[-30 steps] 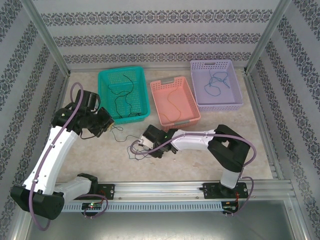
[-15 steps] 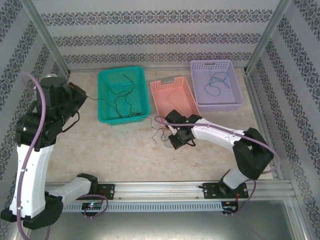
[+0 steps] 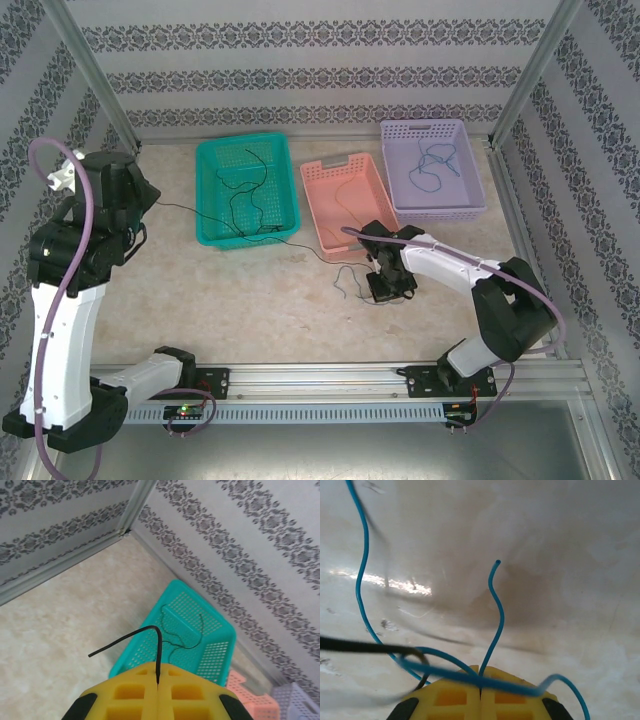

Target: Untangle the cables

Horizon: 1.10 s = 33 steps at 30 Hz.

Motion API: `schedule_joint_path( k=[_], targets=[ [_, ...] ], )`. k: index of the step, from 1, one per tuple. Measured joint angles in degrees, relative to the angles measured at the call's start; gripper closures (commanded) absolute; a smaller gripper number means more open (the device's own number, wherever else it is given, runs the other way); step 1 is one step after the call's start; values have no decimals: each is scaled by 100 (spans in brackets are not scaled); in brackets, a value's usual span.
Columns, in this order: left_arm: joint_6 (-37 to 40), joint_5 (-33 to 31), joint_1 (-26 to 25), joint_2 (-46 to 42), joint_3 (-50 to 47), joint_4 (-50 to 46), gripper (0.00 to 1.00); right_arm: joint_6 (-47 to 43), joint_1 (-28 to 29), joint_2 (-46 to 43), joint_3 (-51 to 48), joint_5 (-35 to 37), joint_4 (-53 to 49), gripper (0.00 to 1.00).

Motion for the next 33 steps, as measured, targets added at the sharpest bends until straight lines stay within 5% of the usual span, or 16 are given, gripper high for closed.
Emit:
schedule_joint_path(
  k=[11, 23, 28, 33],
  targets=[
    [22, 44, 0, -227, -2074, -426, 100, -2, -74, 186, 111, 35, -42, 100],
    [249, -673, 409, -398, -2393, -789, 100, -22, -1038, 184, 162, 17, -103, 94],
    [472, -411, 1054, -426, -2671, -743, 100, -22, -1322, 184, 162, -61, -98, 93],
    [474, 208, 1123, -426, -3501, -603, 100, -48, -1266, 271, 164, -144, -87, 86]
  ],
)
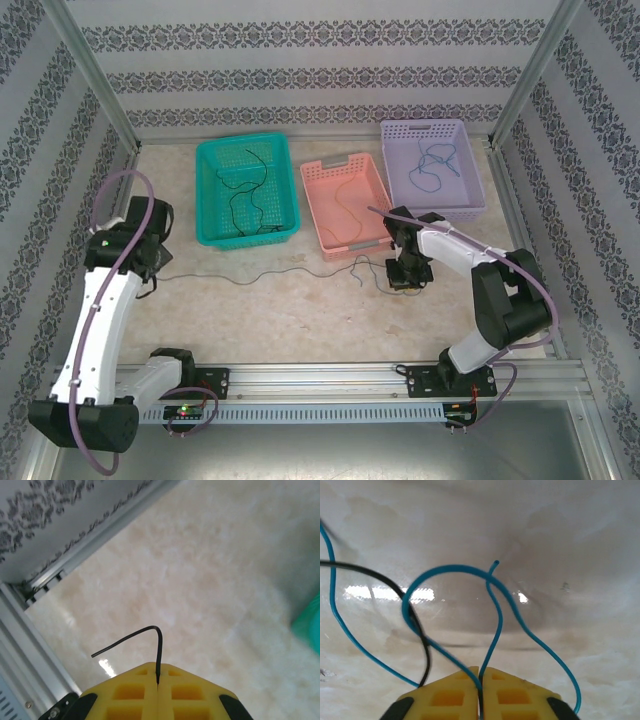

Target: Untangle the cables

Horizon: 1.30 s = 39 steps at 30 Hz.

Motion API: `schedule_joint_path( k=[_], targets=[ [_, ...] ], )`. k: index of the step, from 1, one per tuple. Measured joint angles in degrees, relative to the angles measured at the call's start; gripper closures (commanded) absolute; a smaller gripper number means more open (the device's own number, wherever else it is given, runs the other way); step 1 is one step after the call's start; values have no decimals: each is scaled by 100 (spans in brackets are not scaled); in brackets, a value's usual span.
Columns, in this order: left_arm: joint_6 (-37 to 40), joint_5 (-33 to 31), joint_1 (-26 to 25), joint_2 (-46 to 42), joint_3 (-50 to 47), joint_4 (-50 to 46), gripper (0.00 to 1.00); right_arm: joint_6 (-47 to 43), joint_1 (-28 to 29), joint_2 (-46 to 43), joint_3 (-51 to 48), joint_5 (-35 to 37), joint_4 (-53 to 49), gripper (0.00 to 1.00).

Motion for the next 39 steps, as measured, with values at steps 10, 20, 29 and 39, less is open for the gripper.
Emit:
schedule_joint_path(
  k=[10, 20, 29, 39],
  targets=[
    [221, 363, 503, 79, -236, 396, 100, 26, -531, 44, 17, -118, 50, 100],
    [278, -94, 852, 184, -291, 503, 100, 50, -1705, 52, 57, -63, 243, 100],
    [280, -22, 1145, 664, -39, 804, 100, 37, -2417, 15, 118, -173, 345, 100],
    [-352, 1917, -695, 640, -708, 1692, 100, 315, -1113, -57, 33, -291, 651, 70]
  ],
)
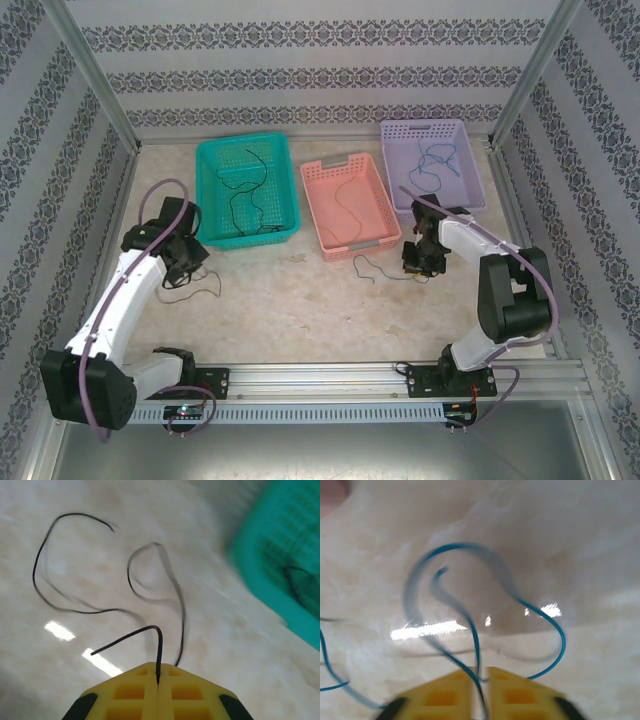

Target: Untangle the cables

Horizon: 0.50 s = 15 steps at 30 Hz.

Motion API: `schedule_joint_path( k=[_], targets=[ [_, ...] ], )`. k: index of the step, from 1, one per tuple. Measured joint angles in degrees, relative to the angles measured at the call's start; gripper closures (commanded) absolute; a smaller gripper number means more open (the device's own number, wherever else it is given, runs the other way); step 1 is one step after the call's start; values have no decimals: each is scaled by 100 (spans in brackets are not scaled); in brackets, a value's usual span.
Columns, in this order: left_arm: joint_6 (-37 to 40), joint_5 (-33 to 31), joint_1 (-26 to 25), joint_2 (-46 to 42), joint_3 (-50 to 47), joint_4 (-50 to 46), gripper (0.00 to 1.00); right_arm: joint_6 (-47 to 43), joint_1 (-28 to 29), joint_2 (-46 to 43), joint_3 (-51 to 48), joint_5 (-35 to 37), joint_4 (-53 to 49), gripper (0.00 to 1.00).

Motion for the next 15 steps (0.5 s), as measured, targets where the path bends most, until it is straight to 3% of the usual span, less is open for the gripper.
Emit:
schedule_joint_path(
  k=[4, 7, 15],
  targets=[
    [-247, 107, -461, -293, 1233, -116, 100, 63, 562, -667, -57, 229, 31, 57],
    [-249, 385, -566, -463, 2028, -20, 100, 85, 1051, -1285, -20, 431, 74, 52],
    [400, 2159, -654, 83, 2699, 616, 100, 160, 2179, -2680, 208, 490, 780, 49]
  ],
)
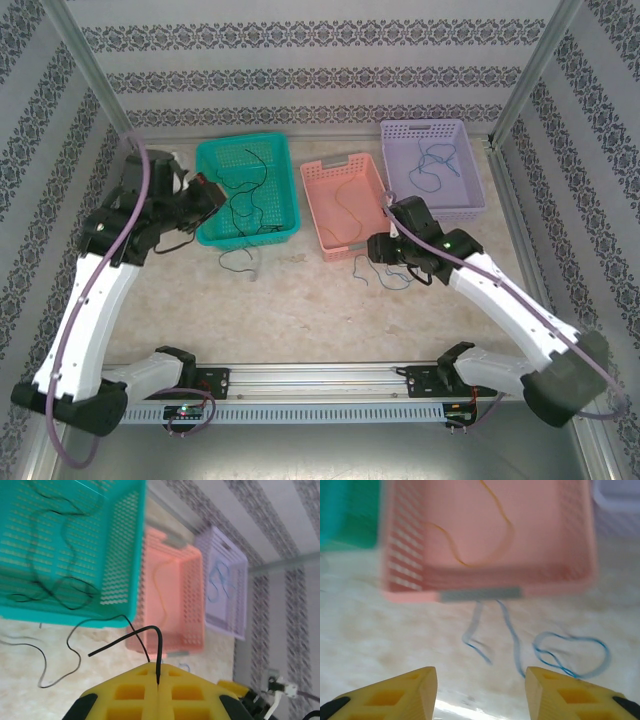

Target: Untangle the cables

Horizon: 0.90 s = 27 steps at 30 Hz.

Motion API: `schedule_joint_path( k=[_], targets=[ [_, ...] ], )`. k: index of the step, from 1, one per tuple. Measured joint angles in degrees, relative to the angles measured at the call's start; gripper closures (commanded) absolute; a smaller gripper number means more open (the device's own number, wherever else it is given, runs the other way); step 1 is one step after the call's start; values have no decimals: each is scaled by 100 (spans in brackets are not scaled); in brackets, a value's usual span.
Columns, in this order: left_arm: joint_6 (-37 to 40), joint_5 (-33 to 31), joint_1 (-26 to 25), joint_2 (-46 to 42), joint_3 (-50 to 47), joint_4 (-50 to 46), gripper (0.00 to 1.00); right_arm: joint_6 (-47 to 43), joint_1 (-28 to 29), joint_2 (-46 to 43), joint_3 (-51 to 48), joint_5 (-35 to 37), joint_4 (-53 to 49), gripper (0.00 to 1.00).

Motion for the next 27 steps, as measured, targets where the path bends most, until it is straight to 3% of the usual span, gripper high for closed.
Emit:
schedule_joint_path(
  k=[5, 15, 23, 27],
  targets=[
    [260, 883, -153, 278, -205, 614, 100, 691, 131, -116, 448, -824, 822, 51],
    [850, 1856, -680, 282, -522, 1687, 100, 2559, 616, 721, 1576, -1606, 1738, 57],
    [1499, 1902, -905, -13, -1462, 2385, 100, 5471, 791, 916, 1416, -1602, 2549, 58],
    [1585, 1779, -966, -74, -1622, 2629, 100, 6085, 1019, 914, 1410, -1569, 2553, 60]
  ],
)
